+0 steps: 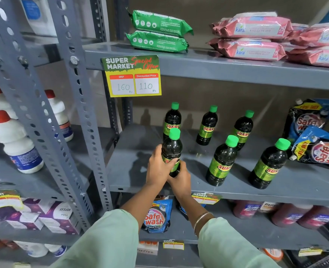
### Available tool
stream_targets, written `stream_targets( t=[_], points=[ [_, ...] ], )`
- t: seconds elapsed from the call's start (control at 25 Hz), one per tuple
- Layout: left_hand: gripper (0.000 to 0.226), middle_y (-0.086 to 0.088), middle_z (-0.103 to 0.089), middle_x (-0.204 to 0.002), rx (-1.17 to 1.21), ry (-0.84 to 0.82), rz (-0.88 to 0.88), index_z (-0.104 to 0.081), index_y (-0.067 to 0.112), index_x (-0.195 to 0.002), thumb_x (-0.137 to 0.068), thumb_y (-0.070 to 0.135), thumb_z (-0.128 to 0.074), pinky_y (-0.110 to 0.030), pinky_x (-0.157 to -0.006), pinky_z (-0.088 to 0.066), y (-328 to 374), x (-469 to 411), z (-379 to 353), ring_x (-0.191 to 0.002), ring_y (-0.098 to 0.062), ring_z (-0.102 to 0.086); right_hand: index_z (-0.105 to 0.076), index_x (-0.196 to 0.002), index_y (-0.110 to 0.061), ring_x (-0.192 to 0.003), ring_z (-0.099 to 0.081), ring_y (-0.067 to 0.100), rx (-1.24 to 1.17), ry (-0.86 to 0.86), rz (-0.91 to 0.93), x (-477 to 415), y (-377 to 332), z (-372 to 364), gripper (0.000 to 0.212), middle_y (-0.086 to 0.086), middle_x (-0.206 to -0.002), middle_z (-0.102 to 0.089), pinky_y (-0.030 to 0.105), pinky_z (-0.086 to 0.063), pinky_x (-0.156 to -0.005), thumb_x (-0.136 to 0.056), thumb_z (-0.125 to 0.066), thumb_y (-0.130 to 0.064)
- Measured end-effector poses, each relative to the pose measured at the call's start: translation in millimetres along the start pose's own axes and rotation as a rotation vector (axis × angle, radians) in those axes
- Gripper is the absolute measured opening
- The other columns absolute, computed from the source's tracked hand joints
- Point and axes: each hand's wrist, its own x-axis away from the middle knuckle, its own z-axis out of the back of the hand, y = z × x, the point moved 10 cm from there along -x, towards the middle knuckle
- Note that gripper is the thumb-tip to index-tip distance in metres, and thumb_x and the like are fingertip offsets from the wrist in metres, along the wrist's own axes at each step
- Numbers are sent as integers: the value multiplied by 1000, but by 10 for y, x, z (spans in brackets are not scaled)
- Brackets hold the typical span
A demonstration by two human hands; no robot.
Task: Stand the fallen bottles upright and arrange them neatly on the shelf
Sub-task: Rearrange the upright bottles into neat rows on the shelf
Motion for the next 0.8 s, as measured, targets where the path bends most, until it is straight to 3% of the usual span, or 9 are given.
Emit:
stream_targets(
  t=[0.24, 0.36, 0.52, 0.6, 0.72, 0.8],
  points=[
    [60, -7, -60, -111, 2, -30, 15, -45, 17, -120, -70, 25, -76, -29, -75, -40, -44, -3, -8, -103, -22, -55, -46, -123, -10, -110, -58, 22, 28, -12, -20, 18, 96, 25, 60, 5, -115, -60, 30, -48, -88, -71, -76, -8],
    [71, -7, -53, -127, 23, -16, 69, -37, 20, -130, -70, 30, -75, -38, -91, -41, -147, 12, 3, -117, -23, -47, -42, -132, -11, -126, -47, 21, 91, 89, -29, 68, 193, 255, 65, 7, -133, -52, 36, -41, -105, -76, -75, -17],
    [54, -9, -53, -128, 94, 85, 79, -40, 18, -129, -82, 33, -63, -44, -96, -40, -81, 21, 49, -118, -24, -46, -47, -124, -12, -118, -52, 21, 90, 186, 5, 125, 252, 619, 47, 7, -126, -55, 35, -44, -100, -83, -68, -19],
    [51, -11, -49, -129, 128, 237, 30, -40, 14, -128, -85, 40, -51, -47, -94, -41, 43, 57, 188, -117, -24, -44, -49, -114, -13, -105, -54, 21, 96, 248, 10, 181, 278, 807, 34, 6, -113, -56, 36, -48, -90, -84, -65, -18],
    [58, -19, -44, -126, -39, 436, -97, -38, 3, -123, -80, 42, -42, -45, -92, -36, 357, 214, 258, -113, -32, -40, -44, -97, -12, -91, -48, 22, 105, 369, -12, 281, 337, 1088, 26, 5, -96, -49, 38, -47, -78, -83, -66, -14],
    [58, -21, -41, -127, -150, 460, -176, -37, 1, -123, -79, 37, -46, -42, -94, -28, 640, 390, 59, -113, -32, -36, -40, -90, -12, -90, -45, 23, 105, 400, 3, 303, 340, 1246, 27, 5, -91, -47, 38, -44, -76, -81, -66, -12]
  ],
)
